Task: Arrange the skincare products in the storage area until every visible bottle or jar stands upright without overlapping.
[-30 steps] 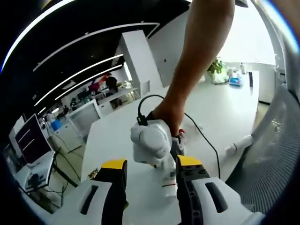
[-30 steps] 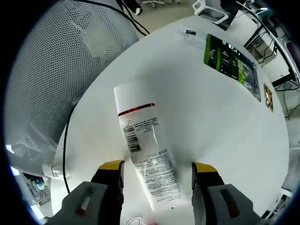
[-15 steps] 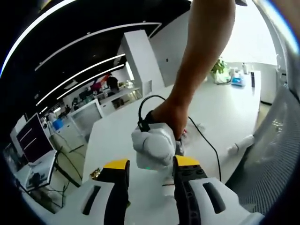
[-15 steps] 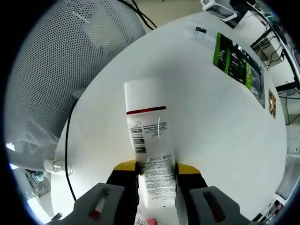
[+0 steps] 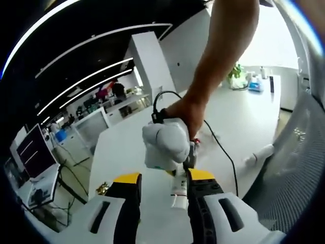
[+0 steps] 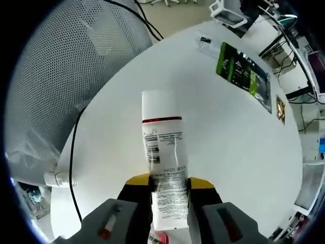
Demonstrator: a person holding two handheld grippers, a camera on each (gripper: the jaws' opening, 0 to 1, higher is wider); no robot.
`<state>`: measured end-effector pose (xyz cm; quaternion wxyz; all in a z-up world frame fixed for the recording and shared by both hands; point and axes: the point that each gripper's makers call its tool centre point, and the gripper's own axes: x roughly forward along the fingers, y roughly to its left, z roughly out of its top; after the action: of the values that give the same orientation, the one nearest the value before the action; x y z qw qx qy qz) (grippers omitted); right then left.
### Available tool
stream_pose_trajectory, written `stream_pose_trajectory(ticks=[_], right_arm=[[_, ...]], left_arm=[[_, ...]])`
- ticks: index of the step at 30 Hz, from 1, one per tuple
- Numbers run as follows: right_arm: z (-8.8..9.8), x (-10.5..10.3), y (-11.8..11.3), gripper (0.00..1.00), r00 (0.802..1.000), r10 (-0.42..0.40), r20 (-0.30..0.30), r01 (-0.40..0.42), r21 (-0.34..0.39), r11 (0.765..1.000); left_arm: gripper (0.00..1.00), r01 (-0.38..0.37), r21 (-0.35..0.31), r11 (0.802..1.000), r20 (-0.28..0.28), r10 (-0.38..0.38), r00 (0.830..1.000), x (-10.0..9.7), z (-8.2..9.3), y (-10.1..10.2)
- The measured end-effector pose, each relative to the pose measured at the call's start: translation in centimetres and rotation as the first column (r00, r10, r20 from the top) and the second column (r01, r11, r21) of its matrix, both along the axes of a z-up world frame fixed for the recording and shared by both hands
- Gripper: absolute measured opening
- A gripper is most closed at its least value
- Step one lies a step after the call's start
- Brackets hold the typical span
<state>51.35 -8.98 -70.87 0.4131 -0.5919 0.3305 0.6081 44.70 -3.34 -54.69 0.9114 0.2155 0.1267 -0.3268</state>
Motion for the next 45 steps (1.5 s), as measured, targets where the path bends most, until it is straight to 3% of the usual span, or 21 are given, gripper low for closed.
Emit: stream_pose_trajectory(ticks=[11, 20, 27, 33, 41, 45], right_arm=[[4.8, 1.3, 0.3, 0.19, 0.991, -0.041, 0.127, 0.025, 0.126, 0.992], [7.2, 0.5, -0.7, 0.19, 0.977, -0.110, 0.182, 0.077, 0.183, 0.980], [9.7, -1.4, -1.9, 0.20, 0.953, -0.212, 0.215, 0.153, 0.262, 0.953], [10.2, -2.9, -3.1, 0.20, 0.933, -0.250, 0.261, 0.177, 0.274, 0.945], [10.7, -5.5, -4.3, 0.21, 0.902, -0.319, 0.293, 0.231, 0.297, 0.927], [10.7, -6.5, -4.9, 0.21, 0.887, -0.342, 0.311, 0.251, 0.297, 0.921]], left_arm=[[0.34, 0.012, -0.014, 1.000, -0.029, -0.012, 1.000, -0.1, -0.4, -0.2], [0.35, 0.032, -0.033, 0.999, -0.052, -0.033, 0.998, -0.3, -0.5, -0.6], [0.41, 0.061, -0.090, 0.994, -0.054, -0.066, 0.996, -0.9, 0.1, -1.5], [0.45, 0.068, -0.135, 0.989, -0.041, -0.074, 0.996, -1.2, 0.9, -1.7], [0.48, 0.110, -0.143, 0.984, -0.058, -0.119, 0.991, -2.0, 0.6, -2.6], [0.49, 0.146, -0.115, 0.982, -0.056, -0.154, 0.987, -2.6, 0.3, -3.2]])
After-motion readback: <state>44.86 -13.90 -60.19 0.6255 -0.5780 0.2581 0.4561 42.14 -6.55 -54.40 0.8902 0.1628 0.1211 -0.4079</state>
